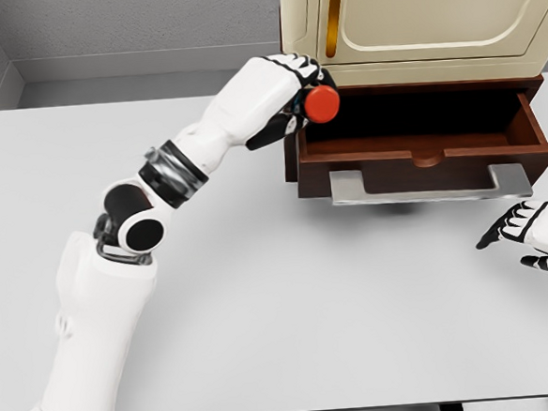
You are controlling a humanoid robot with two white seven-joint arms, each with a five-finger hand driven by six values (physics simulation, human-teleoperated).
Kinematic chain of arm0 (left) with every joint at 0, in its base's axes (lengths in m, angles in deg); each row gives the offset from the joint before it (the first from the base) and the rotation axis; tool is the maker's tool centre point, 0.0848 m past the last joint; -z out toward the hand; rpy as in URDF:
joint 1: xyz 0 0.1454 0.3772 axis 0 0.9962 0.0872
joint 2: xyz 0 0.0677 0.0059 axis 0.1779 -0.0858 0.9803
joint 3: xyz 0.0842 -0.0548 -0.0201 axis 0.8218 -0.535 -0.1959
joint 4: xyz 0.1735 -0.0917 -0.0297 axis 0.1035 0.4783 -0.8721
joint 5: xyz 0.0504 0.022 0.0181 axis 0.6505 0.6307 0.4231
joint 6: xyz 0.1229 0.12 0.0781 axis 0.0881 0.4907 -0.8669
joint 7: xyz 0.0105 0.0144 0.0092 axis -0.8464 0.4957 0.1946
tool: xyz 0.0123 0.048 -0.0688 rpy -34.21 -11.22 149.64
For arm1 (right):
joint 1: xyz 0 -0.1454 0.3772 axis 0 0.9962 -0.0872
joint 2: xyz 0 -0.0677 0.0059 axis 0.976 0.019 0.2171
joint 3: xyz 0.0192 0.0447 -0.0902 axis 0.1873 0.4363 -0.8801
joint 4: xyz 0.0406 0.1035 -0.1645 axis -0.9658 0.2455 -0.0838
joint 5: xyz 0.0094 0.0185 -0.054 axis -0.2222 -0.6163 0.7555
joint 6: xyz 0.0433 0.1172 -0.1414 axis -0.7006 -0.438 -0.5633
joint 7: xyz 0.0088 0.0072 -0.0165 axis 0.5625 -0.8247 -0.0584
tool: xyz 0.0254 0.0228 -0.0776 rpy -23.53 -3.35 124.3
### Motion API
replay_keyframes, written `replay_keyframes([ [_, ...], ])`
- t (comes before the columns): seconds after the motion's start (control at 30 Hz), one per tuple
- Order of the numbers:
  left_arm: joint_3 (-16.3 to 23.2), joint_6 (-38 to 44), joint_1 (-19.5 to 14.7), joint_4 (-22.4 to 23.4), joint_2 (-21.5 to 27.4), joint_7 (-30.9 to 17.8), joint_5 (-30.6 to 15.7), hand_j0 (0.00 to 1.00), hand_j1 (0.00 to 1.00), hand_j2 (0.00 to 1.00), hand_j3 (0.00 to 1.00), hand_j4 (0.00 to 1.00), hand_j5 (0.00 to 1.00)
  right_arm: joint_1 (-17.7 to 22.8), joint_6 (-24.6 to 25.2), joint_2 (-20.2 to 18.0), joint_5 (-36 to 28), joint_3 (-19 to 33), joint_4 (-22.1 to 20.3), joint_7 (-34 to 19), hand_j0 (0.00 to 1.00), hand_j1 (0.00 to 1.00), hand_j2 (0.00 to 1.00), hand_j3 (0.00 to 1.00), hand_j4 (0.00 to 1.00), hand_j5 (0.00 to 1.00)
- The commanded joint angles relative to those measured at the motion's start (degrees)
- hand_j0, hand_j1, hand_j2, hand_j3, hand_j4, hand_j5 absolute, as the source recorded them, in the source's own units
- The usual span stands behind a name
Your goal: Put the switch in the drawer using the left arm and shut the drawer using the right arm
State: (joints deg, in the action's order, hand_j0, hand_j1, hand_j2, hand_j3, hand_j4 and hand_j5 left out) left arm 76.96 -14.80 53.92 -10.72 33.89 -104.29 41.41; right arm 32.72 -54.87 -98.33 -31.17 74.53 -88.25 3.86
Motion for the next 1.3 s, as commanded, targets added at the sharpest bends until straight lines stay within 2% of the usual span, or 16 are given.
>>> replay_keyframes([
  [0.0,0.4,0.3,0.0,0.1,-0.5,0.0,1.8,0.37,0.37,0.37,0.37,0.37,0.37,0.0,0.0,-0.1,-0.4,0.0,0.0,0.0,0.71,0.71,0.71,0.71,0.71,0.71],
  [0.3,3.9,1.6,-1.8,0.7,-0.5,0.1,6.6,0.37,0.37,0.37,0.37,0.37,0.37,0.0,0.0,0.0,-0.4,0.0,-0.1,0.0,0.71,0.71,0.71,0.71,0.71,0.71],
  [0.5,5.7,1.5,-1.8,0.2,-0.5,0.1,10.7,0.37,0.37,0.37,0.37,0.37,0.37,0.0,0.0,0.0,-0.4,0.0,-0.1,0.0,0.71,0.71,0.71,0.71,0.71,0.71],
  [0.73,7.0,1.7,-3.3,0.6,-0.5,0.1,10.9,0.38,0.38,0.38,0.38,0.38,0.38,0.0,0.0,0.0,-0.4,0.1,0.1,0.0,0.71,0.71,0.71,0.71,0.71,0.71],
  [0.83,7.0,1.7,-3.8,0.7,-0.5,0.1,13.0,0.38,0.38,0.38,0.38,0.38,0.38,0.0,0.0,0.0,-0.4,0.1,0.1,0.0,0.72,0.72,0.72,0.72,0.72,0.72],
  [0.97,7.1,1.6,-4.2,1.3,-0.5,0.1,13.2,0.38,0.38,0.38,0.38,0.38,0.38,0.0,0.0,-0.1,-0.4,0.1,0.0,0.0,0.72,0.72,0.72,0.72,0.72,0.72],
  [1.0,7.1,1.6,-4.2,1.3,-0.5,0.1,13.2,0.39,0.39,0.39,0.39,0.39,0.39,0.0,0.0,0.0,-0.4,0.1,0.0,0.0,0.72,0.72,0.72,0.72,0.72,0.72],
  [1.03,7.1,1.6,-4.2,1.4,-0.5,0.1,13.3,0.49,0.49,0.49,0.49,0.49,0.49,0.0,0.0,-0.1,-0.4,0.1,0.0,0.0,0.72,0.72,0.72,0.72,0.72,0.72],
  [1.1,7.0,1.6,-4.2,1.3,-0.5,0.1,13.2,0.74,0.74,0.74,0.74,0.74,0.74,0.0,0.0,-0.1,-0.4,0.1,0.0,0.0,0.72,0.72,0.72,0.72,0.72,0.72],
  [1.27,7.8,1.7,-4.2,1.2,-0.5,0.1,13.3,0.74,0.74,0.74,0.74,0.74,0.74,0.0,0.0,-0.1,-0.4,0.1,0.0,0.0,0.72,0.72,0.72,0.72,0.72,0.72],
])
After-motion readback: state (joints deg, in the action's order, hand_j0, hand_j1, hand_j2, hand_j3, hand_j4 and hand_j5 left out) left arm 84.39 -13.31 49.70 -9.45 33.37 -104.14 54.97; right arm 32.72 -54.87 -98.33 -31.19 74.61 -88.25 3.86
